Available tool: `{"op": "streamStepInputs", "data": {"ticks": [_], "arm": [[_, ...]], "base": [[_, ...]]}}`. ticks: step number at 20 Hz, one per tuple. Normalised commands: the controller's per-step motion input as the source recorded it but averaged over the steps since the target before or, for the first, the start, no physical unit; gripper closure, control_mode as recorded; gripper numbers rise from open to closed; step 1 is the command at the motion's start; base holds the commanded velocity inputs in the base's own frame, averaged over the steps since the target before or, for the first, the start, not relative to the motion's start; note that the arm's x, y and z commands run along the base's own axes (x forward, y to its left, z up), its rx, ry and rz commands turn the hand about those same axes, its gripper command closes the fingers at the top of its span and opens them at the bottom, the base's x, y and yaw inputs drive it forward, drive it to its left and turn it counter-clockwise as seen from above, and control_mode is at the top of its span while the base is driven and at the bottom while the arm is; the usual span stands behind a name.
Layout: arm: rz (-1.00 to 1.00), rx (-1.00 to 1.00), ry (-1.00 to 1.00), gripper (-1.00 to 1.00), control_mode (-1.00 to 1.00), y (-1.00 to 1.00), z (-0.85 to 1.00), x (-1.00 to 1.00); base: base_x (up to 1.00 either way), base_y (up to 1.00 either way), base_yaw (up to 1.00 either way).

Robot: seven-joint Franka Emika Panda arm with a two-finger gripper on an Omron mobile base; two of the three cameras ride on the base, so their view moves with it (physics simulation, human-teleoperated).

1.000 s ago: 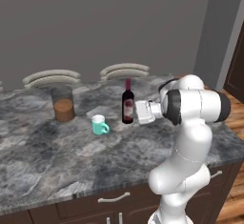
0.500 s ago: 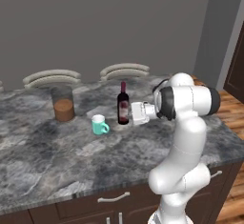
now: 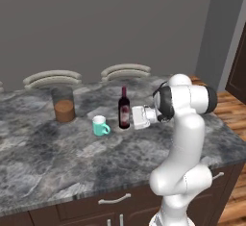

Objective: Open the cabinet directly in front. Then move the wine and the mug to the dining counter with the jar on it.

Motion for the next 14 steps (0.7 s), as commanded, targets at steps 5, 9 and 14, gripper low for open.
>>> {"op": "streamStepInputs", "data": {"ticks": [5, 9, 14], "arm": [[0.0, 0.0, 0.0, 1.0, -1.0, 0.01, -0.34, 0.0], [0.0, 0.0, 0.0, 1.0, -1.0, 0.01, -0.27, 0.0], [-0.01, 0.0, 0.0, 1.0, -1.0, 0.03, -0.03, 0.11]], "base": [[0.0, 0.0, 0.0], [0.0, 0.0, 0.0], [0.0, 0.0, 0.0]]}}
